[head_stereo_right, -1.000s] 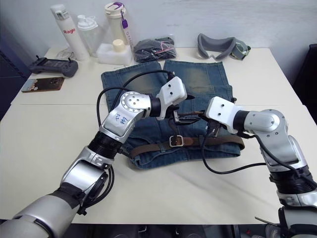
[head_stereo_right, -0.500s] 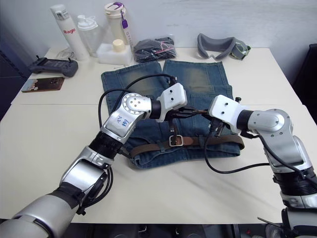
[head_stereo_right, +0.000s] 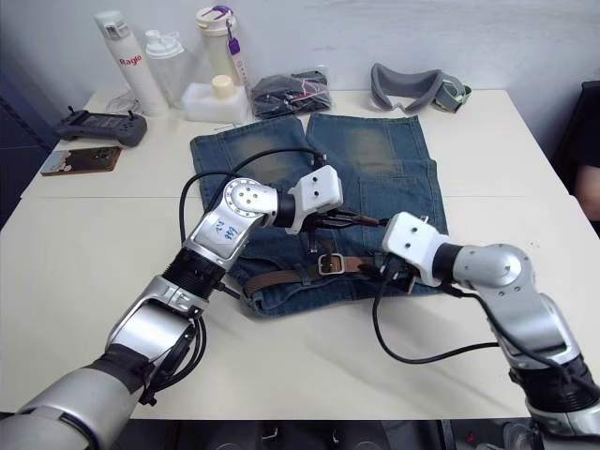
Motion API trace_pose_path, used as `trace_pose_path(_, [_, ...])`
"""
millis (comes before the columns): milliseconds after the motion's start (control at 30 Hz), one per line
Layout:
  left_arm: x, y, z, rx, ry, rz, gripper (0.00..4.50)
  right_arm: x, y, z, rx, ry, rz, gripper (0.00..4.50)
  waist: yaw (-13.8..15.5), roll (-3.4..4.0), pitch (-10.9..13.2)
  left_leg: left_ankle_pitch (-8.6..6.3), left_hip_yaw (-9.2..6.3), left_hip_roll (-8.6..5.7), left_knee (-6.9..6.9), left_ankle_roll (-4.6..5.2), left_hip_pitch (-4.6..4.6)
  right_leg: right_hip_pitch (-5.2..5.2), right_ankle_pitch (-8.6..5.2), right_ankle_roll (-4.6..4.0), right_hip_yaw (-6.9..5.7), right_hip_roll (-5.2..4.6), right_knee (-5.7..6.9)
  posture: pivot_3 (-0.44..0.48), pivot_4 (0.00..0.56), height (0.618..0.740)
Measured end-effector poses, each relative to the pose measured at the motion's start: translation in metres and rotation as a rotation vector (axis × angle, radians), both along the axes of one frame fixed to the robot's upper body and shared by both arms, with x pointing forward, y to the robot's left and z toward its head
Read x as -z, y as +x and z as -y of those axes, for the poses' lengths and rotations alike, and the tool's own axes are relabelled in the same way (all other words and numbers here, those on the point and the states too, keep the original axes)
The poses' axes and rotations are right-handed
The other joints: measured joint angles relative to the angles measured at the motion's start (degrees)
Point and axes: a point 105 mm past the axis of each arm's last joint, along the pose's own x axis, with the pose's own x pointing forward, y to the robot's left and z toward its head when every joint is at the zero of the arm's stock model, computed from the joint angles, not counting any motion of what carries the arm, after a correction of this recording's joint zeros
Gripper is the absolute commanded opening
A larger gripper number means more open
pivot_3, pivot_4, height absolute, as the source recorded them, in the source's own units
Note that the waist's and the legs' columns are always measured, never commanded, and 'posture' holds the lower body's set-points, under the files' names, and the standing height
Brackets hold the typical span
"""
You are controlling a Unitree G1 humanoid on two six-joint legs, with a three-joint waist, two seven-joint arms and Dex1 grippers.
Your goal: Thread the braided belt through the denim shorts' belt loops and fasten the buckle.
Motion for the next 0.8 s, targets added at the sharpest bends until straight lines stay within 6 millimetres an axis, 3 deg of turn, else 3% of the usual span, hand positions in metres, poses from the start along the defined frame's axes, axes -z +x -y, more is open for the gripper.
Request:
trace_pose_path(100, [0.001,0.006,-0.007,-0.026,0.013,0.026,0.00,0.027,-0.006,-0.007,-0.024,-0.046,-0.024,4.48,-0.1,-0.06,0.0,-0.01,0.03,0.01,0.24,0.01,-0.01,-0.03,-0.01,-0.01,0.05,0.00,0.22,0.000,0.150,0.681])
trace_pose_path(600, [0.002,0.012,-0.021,-0.050,0.058,0.077,0.00,0.016,0.014,-0.015,-0.017,-0.079,0.165,4.48,-0.5,-0.15,0.1,0.00,0.05,0.08,0.59,-0.01,-0.01,-0.10,-0.05,-0.11,0.09,0.03,0.66,0.000,0.150,0.681])
trace_pose_path(700, [0.003,0.014,-0.028,-0.061,0.073,0.078,0.00,0.018,0.015,-0.015,-0.013,-0.076,0.159,3.67,-0.5,-0.15,0.1,0.00,0.05,0.08,0.59,-0.01,-0.01,-0.11,-0.05,-0.11,0.09,0.03,0.66,0.000,0.150,0.681])
trace_pose_path(800, [0.002,0.014,-0.035,-0.052,0.085,0.082,0.00,0.020,0.015,-0.018,-0.019,-0.065,0.152,2.32,-0.5,-0.15,0.1,0.01,0.05,0.08,0.59,-0.02,-0.02,-0.13,-0.06,-0.11,0.09,0.03,0.69,0.000,0.150,0.681])
